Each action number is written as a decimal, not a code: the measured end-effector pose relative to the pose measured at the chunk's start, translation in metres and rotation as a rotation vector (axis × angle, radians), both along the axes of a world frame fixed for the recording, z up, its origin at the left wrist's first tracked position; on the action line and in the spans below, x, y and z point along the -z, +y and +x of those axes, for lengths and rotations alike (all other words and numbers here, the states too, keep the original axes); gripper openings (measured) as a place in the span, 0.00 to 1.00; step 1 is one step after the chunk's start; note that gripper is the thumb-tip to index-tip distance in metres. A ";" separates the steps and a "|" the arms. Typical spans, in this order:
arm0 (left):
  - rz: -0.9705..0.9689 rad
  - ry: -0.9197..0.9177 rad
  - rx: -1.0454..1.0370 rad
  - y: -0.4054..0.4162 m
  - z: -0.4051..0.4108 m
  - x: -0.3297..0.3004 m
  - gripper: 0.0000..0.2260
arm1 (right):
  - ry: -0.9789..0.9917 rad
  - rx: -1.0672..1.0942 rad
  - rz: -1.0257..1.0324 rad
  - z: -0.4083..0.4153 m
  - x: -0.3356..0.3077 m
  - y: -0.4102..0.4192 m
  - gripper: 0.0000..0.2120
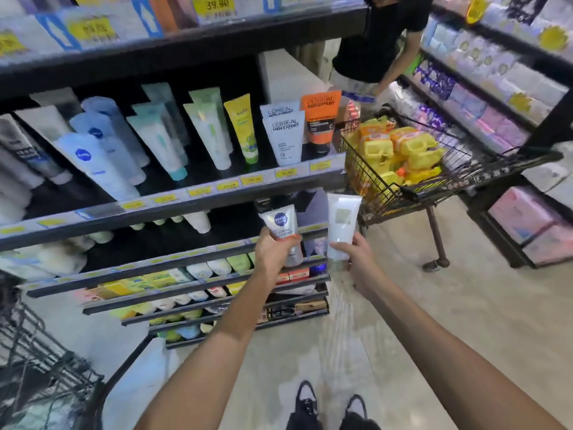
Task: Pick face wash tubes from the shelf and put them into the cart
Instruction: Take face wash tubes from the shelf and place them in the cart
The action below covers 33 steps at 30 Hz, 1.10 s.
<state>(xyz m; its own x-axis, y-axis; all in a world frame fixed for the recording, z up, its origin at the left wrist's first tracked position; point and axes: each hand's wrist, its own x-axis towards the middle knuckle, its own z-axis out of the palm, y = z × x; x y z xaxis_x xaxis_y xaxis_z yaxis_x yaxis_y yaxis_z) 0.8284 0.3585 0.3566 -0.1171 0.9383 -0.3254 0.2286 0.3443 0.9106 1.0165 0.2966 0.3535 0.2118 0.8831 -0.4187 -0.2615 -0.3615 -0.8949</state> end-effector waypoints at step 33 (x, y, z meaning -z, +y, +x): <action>0.283 0.344 -0.208 0.130 0.065 0.062 0.28 | -0.060 -0.175 0.236 0.055 0.092 0.100 0.22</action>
<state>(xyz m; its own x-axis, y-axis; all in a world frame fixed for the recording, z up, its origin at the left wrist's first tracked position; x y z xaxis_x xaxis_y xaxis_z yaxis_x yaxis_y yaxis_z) 0.8932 0.4885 0.2944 -0.3677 0.9295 0.0300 0.4853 0.1643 0.8588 1.0715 0.3969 0.2614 0.0656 0.9798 -0.1890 -0.1576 -0.1768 -0.9715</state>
